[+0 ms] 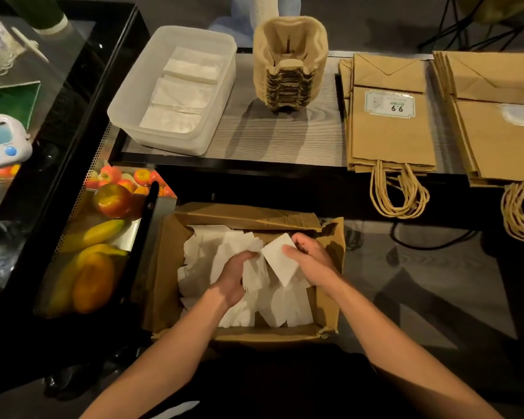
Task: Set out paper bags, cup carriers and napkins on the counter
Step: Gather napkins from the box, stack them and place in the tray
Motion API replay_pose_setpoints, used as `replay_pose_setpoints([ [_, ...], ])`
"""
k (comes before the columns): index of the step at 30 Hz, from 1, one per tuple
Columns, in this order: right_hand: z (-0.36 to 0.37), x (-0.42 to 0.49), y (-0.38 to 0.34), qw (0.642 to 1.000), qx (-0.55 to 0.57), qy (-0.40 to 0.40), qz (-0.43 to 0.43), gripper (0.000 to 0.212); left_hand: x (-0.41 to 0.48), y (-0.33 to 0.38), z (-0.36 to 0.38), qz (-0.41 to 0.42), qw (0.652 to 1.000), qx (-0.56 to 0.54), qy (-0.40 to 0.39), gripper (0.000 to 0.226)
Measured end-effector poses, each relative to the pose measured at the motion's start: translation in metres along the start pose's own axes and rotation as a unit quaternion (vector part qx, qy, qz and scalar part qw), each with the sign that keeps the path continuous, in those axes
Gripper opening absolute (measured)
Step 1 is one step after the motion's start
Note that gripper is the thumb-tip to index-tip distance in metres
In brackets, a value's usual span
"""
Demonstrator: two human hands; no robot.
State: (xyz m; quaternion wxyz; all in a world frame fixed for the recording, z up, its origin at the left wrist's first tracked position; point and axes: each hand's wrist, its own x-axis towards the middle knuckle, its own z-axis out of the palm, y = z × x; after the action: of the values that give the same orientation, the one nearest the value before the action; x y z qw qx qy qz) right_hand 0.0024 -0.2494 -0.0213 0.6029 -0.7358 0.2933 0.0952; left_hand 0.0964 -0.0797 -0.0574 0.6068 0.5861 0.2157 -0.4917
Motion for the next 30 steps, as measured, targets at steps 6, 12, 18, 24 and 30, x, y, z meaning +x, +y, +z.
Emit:
replay_pose_setpoints([
  [6,0.015,-0.004,0.000,0.993,0.111,0.008,0.042,0.012,-0.008,-0.005,0.008,0.027,0.997,-0.014,-0.073,0.048],
  [12,0.028,-0.001,0.004,0.990,0.037,0.076,0.111,0.036,-0.018,-0.006,0.004,0.046,0.996,-0.004,-0.078,0.049],
  [18,0.029,-0.008,0.003,0.992,0.052,0.041,0.111,0.049,-0.009,-0.013,0.005,0.069,0.993,0.086,-0.052,0.084],
  [24,0.023,-0.006,0.012,0.993,0.056,-0.021,0.106,0.042,-0.013,-0.001,-0.002,0.059,0.994,0.007,-0.089,0.054],
  [30,0.017,-0.012,0.007,0.993,0.086,-0.030,0.077,0.028,-0.017,0.002,-0.001,0.062,0.993,0.023,-0.095,0.041],
])
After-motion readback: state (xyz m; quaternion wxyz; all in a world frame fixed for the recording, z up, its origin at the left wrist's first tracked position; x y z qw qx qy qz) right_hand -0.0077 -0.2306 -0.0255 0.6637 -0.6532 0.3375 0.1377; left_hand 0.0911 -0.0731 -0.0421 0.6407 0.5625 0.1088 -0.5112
